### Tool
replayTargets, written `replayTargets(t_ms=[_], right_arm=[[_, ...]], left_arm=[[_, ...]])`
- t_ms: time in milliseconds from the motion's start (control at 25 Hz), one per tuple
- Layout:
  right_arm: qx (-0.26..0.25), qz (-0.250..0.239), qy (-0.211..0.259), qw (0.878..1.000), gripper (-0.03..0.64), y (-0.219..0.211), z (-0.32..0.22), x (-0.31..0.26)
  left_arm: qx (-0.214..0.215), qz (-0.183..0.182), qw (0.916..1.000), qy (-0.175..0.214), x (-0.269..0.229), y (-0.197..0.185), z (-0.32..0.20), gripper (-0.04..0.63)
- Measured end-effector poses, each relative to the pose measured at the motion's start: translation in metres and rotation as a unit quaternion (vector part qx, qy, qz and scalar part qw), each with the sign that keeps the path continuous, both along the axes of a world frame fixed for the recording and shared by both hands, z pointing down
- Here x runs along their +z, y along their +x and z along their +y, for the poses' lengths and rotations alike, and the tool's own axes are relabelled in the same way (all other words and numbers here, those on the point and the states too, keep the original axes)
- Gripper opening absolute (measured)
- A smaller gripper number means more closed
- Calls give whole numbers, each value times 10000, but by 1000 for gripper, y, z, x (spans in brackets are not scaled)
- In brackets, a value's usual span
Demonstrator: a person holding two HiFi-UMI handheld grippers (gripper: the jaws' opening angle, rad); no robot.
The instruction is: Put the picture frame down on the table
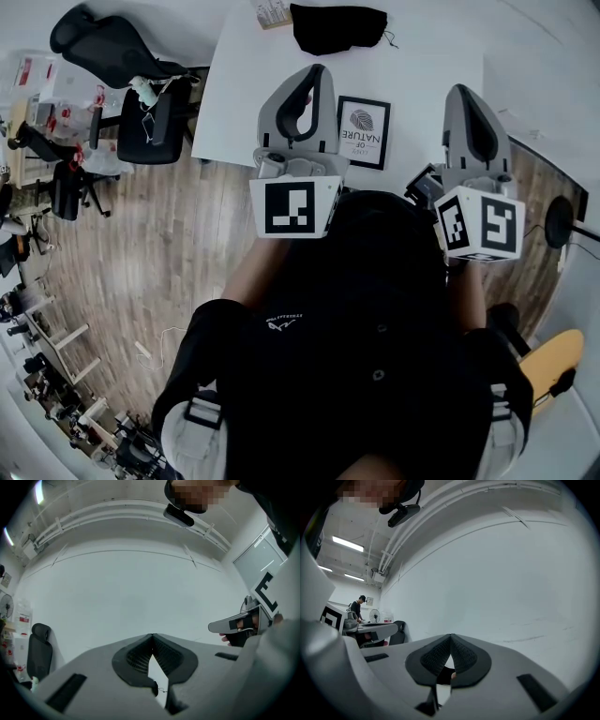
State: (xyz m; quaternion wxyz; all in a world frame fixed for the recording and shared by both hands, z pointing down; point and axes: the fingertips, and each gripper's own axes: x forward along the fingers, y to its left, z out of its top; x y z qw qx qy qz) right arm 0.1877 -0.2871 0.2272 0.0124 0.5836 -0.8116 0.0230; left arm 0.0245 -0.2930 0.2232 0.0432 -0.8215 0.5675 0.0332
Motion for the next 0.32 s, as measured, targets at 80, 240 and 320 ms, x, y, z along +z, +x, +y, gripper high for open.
replayTargets(t_ms=[80, 240, 320], right_arm=[[16, 7, -21, 10000, -2, 0, 0, 0], [38, 8, -35, 10000, -2, 0, -1, 1], [42, 2, -40, 10000, -2, -1, -1, 2]], left_arm=[[4, -14, 10000, 24, -1, -1, 0, 6], [-16, -25, 10000, -18, 2, -4, 0, 8], [-41, -10, 10000, -52, 4, -6, 0, 6]])
